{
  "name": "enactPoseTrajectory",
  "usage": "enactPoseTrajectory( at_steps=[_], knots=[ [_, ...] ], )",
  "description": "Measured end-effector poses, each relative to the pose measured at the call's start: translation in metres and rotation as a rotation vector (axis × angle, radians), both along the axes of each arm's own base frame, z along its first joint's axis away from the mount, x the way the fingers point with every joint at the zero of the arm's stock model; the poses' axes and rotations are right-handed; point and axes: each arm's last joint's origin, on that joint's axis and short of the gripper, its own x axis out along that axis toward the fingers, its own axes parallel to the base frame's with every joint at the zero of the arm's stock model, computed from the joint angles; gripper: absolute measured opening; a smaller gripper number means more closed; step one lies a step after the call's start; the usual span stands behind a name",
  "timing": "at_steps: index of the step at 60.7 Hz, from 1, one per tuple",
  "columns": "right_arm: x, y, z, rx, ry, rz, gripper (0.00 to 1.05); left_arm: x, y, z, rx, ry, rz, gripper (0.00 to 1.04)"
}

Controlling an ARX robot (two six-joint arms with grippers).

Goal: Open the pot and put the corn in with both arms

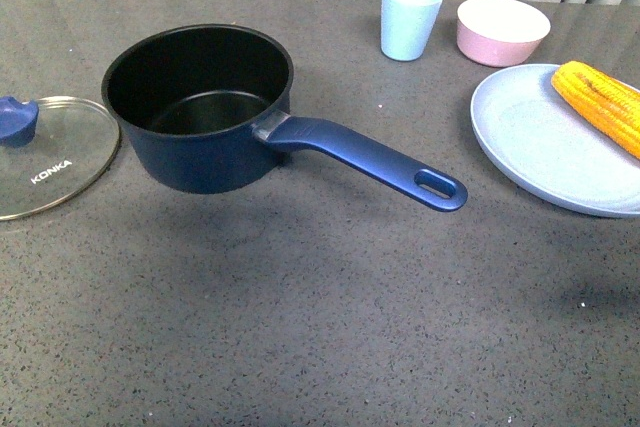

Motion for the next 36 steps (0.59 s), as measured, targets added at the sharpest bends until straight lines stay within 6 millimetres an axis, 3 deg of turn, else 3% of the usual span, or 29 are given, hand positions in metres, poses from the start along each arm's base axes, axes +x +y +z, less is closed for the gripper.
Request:
enactPoseTrajectory(
  at_steps=[3, 12, 36],
  knots=[
    [0.000, 0.000, 0.000, 0.000, 0.000, 0.000, 0.96, -0.005, -0.002, 0.000, 0.001, -0.001, 0.003, 0.02],
    [0.000, 0.000, 0.000, 0.000, 0.000, 0.000, 0.96, -0.015, -0.012, 0.001, 0.005, 0.000, -0.003, 0.02],
    [0.000, 0.000, 0.000, 0.000, 0.000, 0.000, 0.96, -0.038, -0.013, 0.005, 0.005, -0.014, 0.000, 0.02]
  ],
)
